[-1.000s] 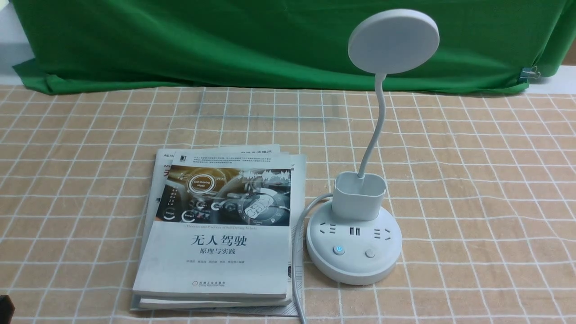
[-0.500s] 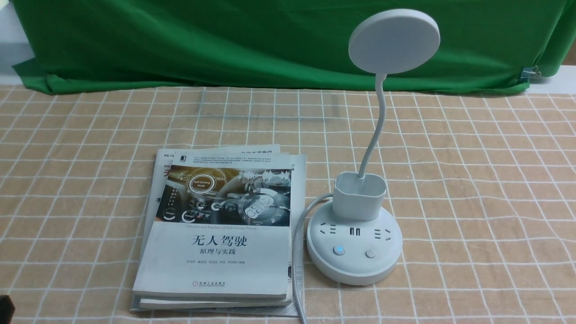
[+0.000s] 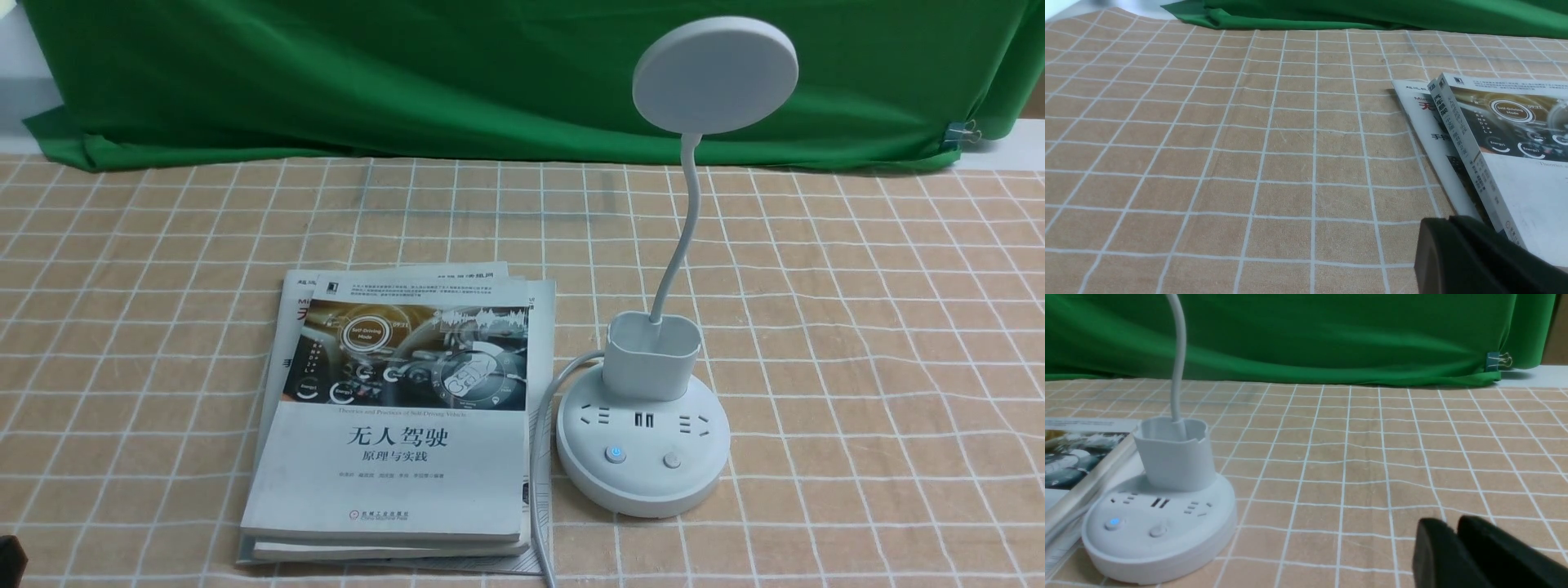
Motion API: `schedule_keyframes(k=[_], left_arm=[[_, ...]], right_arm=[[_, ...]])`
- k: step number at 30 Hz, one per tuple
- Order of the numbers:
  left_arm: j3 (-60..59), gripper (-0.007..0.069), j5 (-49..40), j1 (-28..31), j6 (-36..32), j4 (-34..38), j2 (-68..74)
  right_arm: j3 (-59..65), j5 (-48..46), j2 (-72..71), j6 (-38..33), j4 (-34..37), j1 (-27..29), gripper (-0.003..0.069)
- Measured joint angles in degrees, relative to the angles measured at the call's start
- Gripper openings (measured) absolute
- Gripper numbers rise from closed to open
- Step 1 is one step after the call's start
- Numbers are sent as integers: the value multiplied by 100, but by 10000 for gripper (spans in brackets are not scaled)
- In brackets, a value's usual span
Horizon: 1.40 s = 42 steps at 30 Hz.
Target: Turn off the desk lamp on the light coffee tablecloth by hand.
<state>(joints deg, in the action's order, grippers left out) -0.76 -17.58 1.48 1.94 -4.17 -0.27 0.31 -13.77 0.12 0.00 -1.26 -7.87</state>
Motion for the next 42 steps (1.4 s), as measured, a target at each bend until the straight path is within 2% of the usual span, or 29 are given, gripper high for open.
schedule_keyframes(k=[18, 42], left_arm=[[0, 5, 0, 0, 0, 0, 0], [0, 5, 0, 0, 0, 0, 0]], right_arm=[[0, -18, 0, 0, -5, 0, 148], [0, -18, 0, 0, -5, 0, 197]])
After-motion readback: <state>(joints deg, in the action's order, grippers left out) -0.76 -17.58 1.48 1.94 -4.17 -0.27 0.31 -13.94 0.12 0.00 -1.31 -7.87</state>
